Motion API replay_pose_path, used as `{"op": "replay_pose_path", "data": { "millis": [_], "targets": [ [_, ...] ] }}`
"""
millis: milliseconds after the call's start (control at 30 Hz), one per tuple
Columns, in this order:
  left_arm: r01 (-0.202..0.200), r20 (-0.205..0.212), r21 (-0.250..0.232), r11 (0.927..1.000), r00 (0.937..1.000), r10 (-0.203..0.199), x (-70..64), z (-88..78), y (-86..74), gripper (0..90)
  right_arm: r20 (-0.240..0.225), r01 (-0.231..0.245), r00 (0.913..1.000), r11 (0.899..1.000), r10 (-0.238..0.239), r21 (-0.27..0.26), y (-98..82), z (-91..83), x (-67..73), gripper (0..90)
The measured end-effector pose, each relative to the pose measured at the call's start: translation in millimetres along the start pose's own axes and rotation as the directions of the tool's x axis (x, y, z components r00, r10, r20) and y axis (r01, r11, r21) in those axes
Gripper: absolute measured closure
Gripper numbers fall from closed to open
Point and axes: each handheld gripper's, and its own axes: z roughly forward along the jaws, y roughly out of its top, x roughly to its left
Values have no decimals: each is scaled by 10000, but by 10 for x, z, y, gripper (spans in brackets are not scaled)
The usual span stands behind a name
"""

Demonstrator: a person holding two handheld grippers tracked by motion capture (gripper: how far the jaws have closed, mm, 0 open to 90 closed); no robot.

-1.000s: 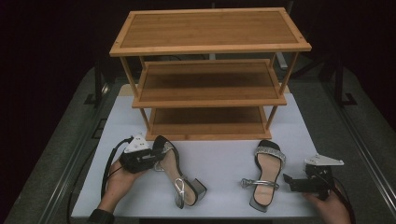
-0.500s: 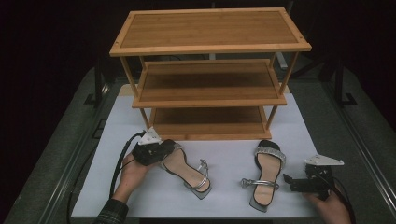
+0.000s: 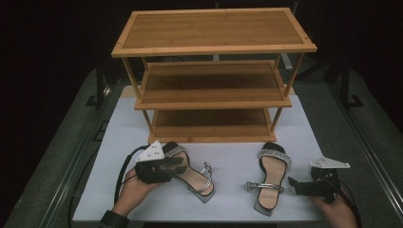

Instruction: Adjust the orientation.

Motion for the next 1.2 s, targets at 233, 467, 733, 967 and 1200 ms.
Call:
{"op": "replay_pose_path", "data": {
  "millis": [233, 467, 733, 967, 1200],
  "targets": [
    [-178, 1602, -231, 9996, 9869, 213, -295, 89, -32, 548, 12, 28, 10000, 10000, -28, 12, 0, -2, 1, 0],
    [-646, 1827, 269, 9976, 9814, 586, -473, 255, -72, 550, 5, 29, 10000, 10000, -29, -12, -2, -2, 0, 0],
    [-1262, 1390, 582, 9903, 9833, 1172, -539, 279, -75, 815, -2, 20, 10000, 10000, -20, 1, -1, -2, 0, 0],
    [-886, 855, 268, 9957, 9926, 860, -429, 46, -66, 863, 4, 20, 10000, 10000, -20, 3, -1, -2, 0, 0],
    [-575, 402, 151, 9982, 9976, 569, -395, -192, -144, 863, 0, 18, 10000, 10000, -18, 3, -1, -2, 0, 0]
  ]
}}
